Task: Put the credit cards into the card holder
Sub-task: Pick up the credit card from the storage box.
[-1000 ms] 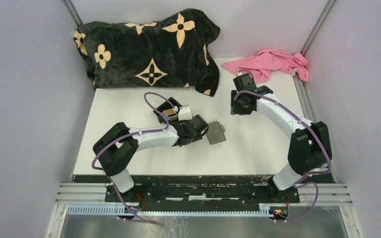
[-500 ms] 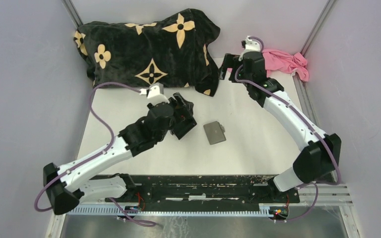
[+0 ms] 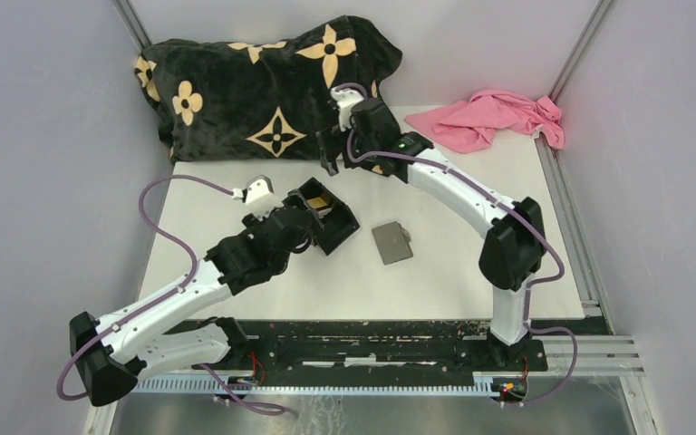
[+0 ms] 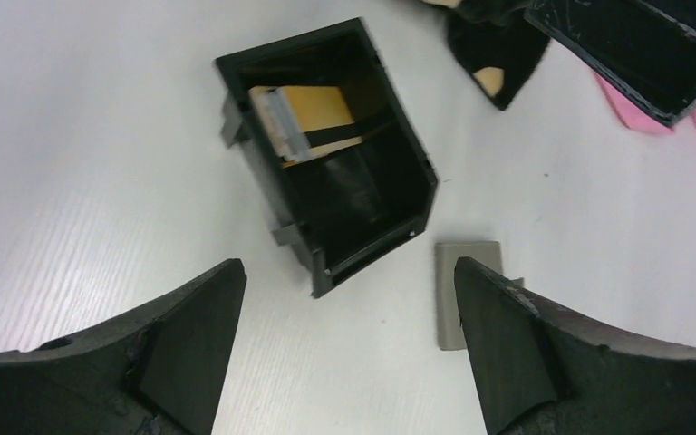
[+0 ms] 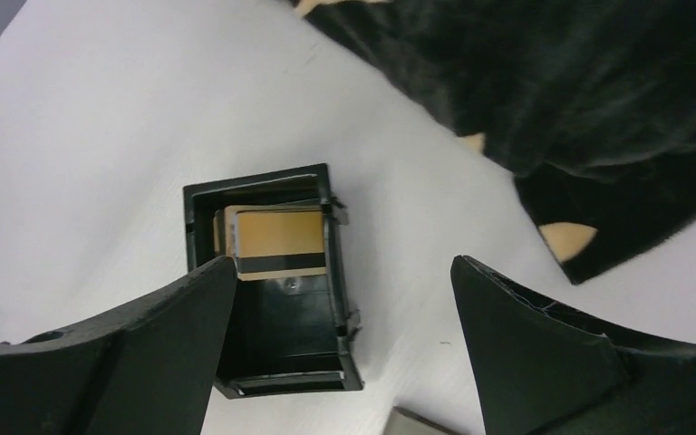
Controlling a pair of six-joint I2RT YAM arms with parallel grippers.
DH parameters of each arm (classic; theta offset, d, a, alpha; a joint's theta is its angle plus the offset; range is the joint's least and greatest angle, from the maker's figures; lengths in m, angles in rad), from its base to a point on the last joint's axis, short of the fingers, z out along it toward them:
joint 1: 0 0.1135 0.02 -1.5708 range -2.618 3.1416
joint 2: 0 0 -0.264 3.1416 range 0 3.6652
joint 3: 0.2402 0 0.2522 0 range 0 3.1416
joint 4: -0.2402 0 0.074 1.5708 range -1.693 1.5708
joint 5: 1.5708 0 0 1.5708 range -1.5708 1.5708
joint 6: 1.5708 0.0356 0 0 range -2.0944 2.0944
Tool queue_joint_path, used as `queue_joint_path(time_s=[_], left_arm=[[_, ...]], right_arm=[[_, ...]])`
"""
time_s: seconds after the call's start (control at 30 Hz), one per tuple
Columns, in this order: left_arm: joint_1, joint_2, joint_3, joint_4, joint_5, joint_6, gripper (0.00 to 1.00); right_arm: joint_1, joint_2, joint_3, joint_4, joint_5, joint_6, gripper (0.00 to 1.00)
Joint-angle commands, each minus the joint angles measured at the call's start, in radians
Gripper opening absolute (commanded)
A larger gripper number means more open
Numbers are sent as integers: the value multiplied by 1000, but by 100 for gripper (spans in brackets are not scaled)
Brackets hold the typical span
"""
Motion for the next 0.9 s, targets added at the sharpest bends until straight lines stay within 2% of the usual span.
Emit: queue_joint_path(time_s=[0.0, 0.23, 0.37, 0.57, 0.87], left_arm=[[5, -47, -33, -196, -122, -242, 88], [5, -119, -138, -223, -135, -404, 77], [7, -94, -156, -261, -139, -475, 62], [53, -76, -192, -271, -126, -535, 50], [264, -61, -298, 5, 71, -305, 50]], right_arm=[[65, 93, 154, -124, -15, -88, 95], [148, 235, 310, -254, -15, -103, 90], [176, 300, 369, -301, -14, -103, 87], [193, 375, 442, -344, -26, -97, 82], [197, 463, 511, -369, -28, -88, 80]])
